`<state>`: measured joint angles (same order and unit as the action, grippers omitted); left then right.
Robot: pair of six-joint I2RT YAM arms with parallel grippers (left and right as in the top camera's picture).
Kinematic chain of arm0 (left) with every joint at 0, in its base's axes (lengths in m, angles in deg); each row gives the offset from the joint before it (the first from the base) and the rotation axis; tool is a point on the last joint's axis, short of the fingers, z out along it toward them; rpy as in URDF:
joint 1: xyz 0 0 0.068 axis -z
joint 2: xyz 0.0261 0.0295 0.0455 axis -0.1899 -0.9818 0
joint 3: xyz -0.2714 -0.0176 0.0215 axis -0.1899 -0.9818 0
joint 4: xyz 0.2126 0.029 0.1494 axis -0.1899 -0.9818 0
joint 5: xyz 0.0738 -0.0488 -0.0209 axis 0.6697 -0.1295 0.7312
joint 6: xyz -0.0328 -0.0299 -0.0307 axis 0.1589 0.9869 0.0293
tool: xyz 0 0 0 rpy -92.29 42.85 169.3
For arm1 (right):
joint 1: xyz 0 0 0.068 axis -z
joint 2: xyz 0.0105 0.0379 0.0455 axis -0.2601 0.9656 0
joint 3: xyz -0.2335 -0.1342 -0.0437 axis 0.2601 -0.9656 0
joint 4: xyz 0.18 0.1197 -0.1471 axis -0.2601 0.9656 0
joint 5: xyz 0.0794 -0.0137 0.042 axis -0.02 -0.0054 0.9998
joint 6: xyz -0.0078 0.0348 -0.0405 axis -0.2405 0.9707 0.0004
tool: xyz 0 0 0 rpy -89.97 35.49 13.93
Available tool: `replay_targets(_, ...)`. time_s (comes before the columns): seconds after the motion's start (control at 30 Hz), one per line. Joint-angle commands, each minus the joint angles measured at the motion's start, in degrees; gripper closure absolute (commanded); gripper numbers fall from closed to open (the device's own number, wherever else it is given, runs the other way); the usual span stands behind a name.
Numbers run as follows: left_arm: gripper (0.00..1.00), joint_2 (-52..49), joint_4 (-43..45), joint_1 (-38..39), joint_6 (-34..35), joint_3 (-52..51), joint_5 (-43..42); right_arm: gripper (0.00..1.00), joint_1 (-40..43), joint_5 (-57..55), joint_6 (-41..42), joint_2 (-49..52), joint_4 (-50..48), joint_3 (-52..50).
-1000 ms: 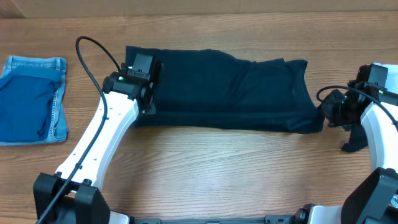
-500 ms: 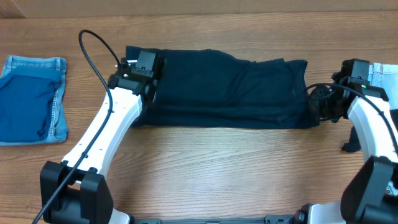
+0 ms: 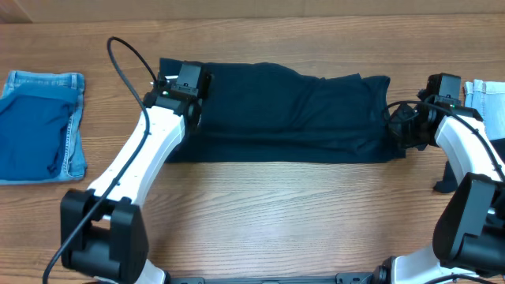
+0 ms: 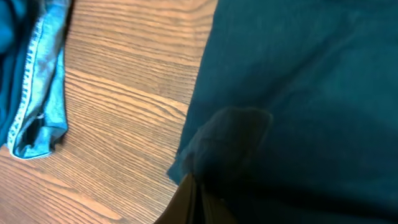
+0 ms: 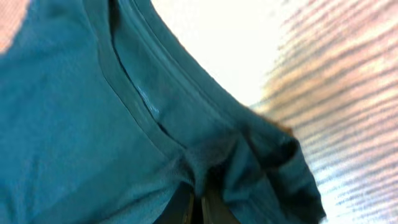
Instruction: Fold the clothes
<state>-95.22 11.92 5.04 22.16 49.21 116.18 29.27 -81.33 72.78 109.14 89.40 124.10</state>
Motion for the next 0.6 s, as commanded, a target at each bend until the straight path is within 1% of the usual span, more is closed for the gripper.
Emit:
replay_targets(0.0,0.96,-3.9,0.2,-0.3,1.0,0.4,-0.4,0.96,-0.1,-0.6,0.1,-0.1,-2.6,0.8)
replay_targets(0.1,0.96,-6.1,0.4,-0.3,1.0,0.4,-0.4,0.95,-0.1,-0.6,0.2,-0.1,-4.9,0.8)
replay_targets(0.17,0.96,-7.0,0.8,-0.3,1.0,0.4,-0.4,0.89,-0.1,-0.6,0.3,-0.1,-5.8,0.8)
replay_targets(0.23,0.96,-7.5,1.8,-0.3,1.0,0.4,-0.4,0.88,-0.1,-0.6,0.3,-0.1,-6.5,0.8)
replay_targets(0.43,0.95,-7.5,4.7,-0.3,0.9,0.4,-0.1,0.87,-0.1,-0.6,0.3,0.4,-7.0,0.8)
replay_targets(0.57,0.86,-7.5,6.5,-0.3,0.9,0.4,0.3,0.87,-0.1,-0.6,0.3,0.4,-7.0,0.8)
